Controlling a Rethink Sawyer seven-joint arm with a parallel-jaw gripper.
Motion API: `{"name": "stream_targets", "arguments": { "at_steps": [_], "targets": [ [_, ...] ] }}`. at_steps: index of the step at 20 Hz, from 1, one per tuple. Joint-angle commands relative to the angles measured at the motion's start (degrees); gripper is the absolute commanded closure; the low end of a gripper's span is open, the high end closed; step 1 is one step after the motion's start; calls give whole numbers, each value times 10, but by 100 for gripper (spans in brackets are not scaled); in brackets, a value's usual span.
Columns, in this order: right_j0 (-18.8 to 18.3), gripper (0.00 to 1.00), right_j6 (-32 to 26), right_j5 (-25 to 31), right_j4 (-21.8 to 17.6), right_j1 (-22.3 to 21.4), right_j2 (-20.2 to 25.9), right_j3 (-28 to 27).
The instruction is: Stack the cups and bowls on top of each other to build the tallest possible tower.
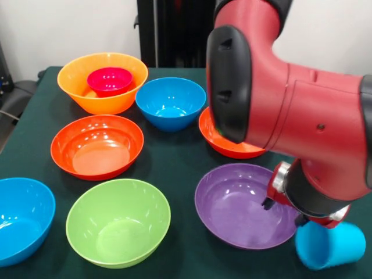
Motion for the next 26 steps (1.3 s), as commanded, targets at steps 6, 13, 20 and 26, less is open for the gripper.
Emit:
{"name": "stream_targets", "arguments": {
  "at_steps": [6,13,20,26],
  "targets": [
    [2,100,-78,-27,-17,26,82,-33],
    [-4,100,-82,-30,-17,27,91,-39],
    [-17,100,-70,-20,-5,31,73,-53],
    [-42,100,-68,-13,36,44,18,-83]
  ]
}}
